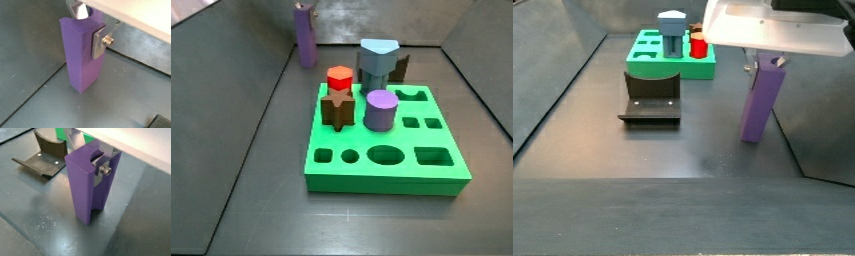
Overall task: Pick up the arch object. Move up. Move to above the board. Insert the arch object.
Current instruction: Move up, then move to above the board.
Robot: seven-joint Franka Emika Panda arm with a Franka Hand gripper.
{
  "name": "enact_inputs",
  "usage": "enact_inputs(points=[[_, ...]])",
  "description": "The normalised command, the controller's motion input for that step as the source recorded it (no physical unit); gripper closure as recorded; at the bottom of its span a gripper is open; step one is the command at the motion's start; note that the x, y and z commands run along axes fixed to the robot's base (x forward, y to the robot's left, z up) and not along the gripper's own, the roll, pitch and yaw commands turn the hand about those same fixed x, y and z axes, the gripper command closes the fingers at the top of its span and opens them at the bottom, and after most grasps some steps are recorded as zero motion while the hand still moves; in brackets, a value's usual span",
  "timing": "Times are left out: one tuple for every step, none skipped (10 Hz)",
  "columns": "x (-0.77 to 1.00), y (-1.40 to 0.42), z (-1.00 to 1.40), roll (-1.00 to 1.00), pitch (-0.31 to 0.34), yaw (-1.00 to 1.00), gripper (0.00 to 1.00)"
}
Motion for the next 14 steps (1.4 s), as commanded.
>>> enact_inputs(points=[[-0.06,-0.02,0.83,0.00,-0.004,-0.03,1.00],[-0.08,-0.01,0.75,0.01,-0.015,-0.03,1.00],[-0.06,0.00,0.58,0.03,-0.006,-0.03,1.00],[-0.05,0.01,0.49,0.04,0.004,-0.03,1.00],[-0.04,0.01,0.30,0.06,0.026,-0.03,1.00],[0.38,0.02,1.00,-0.03,-0.177,0.16,1.00],[0.42,0.02,1.00,-0.04,-0.155,0.16,1.00],[0.39,0.01,1.00,-0.05,-0.065,0.13,1.00],[0.26,0.00,0.87,-0.07,0.028,0.07,1.00],[0.19,0.00,0.77,-0.07,0.046,0.05,1.00],[0.09,-0.01,0.56,-0.06,0.056,0.03,1.00],[0.06,-0.01,0.46,-0.06,0.055,0.03,1.00],[0.03,0.00,0.20,-0.04,0.063,0.02,1.00],[0.15,-1.00,0.22,0.03,0.608,0.45,1.00]])
